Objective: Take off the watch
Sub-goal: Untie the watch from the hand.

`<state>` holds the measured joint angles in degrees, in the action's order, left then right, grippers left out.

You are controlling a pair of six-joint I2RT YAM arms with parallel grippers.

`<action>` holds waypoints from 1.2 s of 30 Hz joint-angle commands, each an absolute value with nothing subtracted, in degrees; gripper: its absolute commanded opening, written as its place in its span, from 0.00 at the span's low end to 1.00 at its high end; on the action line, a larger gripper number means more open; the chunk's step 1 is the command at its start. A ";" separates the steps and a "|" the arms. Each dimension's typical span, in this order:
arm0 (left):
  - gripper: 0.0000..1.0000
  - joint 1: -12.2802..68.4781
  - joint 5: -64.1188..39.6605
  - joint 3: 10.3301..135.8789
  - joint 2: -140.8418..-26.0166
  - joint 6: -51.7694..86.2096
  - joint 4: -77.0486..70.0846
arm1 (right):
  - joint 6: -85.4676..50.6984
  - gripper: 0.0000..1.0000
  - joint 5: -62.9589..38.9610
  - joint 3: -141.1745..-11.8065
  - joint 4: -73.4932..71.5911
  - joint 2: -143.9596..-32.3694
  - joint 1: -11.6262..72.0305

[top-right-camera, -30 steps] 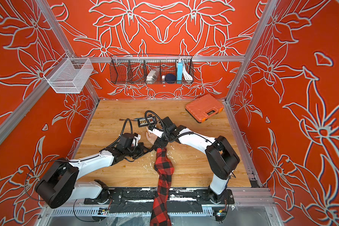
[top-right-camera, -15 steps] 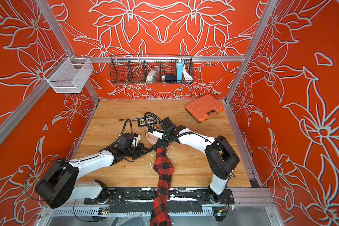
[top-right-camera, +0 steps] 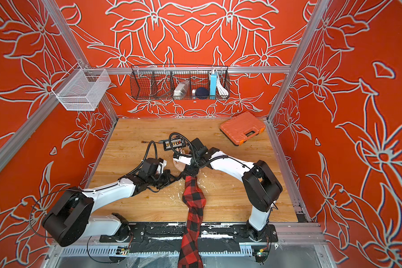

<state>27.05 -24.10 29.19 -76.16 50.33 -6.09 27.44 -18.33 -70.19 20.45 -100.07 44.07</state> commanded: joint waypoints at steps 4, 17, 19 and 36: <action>0.00 26.98 -24.08 29.70 -76.83 49.75 -3.60 | 25.76 0.83 -18.88 -72.32 19.29 -102.32 44.56; 0.00 27.02 -23.93 29.53 -76.30 49.83 -3.25 | 26.31 0.82 -10.59 -70.93 18.73 -102.18 44.56; 0.00 27.00 -23.87 29.49 -76.20 49.83 -3.01 | 26.63 0.82 -9.83 -70.83 18.81 -101.78 44.56; 0.00 26.95 -22.72 29.33 -74.95 49.66 -1.50 | 29.01 0.81 -3.43 -68.62 19.80 -97.78 43.46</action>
<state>27.05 -23.38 29.23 -75.48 50.33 -4.99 27.59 -5.52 -69.41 18.65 -99.94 43.97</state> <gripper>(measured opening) 0.047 0.809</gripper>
